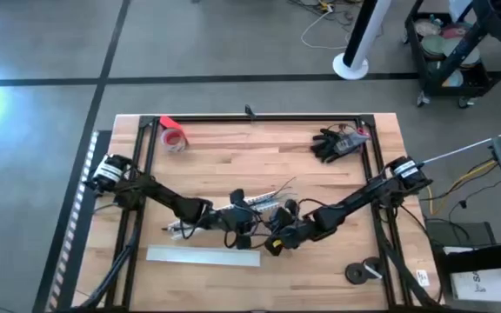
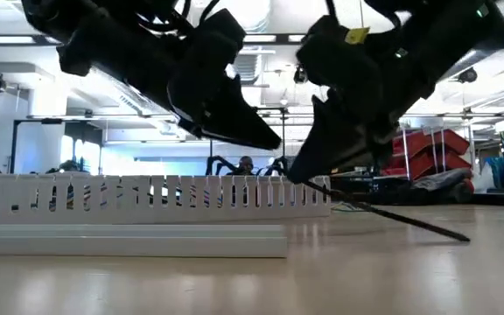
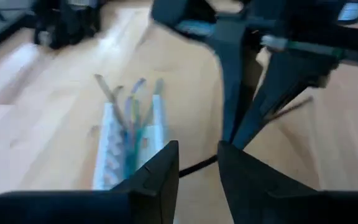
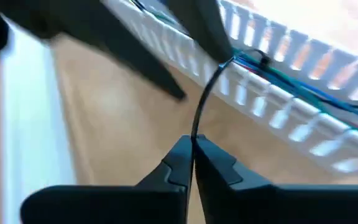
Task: Ziptie cables
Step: Put the zip-tied cables in the cable duct
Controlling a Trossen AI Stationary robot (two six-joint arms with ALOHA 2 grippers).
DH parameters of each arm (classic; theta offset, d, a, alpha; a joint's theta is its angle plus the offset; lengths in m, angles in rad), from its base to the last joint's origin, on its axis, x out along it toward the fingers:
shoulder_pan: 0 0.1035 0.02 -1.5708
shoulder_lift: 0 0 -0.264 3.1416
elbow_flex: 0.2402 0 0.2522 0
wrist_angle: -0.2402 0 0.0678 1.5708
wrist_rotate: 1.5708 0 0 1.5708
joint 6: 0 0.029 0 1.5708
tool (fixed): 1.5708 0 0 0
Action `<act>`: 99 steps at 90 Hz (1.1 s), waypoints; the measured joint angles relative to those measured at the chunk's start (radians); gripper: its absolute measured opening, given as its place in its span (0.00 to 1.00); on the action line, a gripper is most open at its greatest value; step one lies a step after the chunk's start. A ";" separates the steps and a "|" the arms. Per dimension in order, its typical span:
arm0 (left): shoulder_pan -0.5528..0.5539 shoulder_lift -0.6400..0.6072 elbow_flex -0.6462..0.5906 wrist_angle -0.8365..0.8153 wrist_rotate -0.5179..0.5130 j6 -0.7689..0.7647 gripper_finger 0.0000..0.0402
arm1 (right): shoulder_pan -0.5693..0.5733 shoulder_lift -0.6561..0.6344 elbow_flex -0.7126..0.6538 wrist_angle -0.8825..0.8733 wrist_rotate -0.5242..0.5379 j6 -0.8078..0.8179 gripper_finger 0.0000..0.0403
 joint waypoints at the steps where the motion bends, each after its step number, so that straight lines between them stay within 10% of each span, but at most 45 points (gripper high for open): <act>1: 0.000 -0.005 0.000 -0.009 -0.006 0.000 0.24 | 0.000 0.000 0.007 -0.016 0.005 -0.001 0.01; 26: 0.018 -0.045 0.000 -0.053 -0.096 -0.013 0.24 | -0.005 0.007 0.145 -0.345 0.021 -0.076 0.00; 99: 0.076 0.029 -0.002 -0.027 -0.008 -0.053 0.24 | -0.031 0.066 0.204 -0.485 0.030 -0.238 0.00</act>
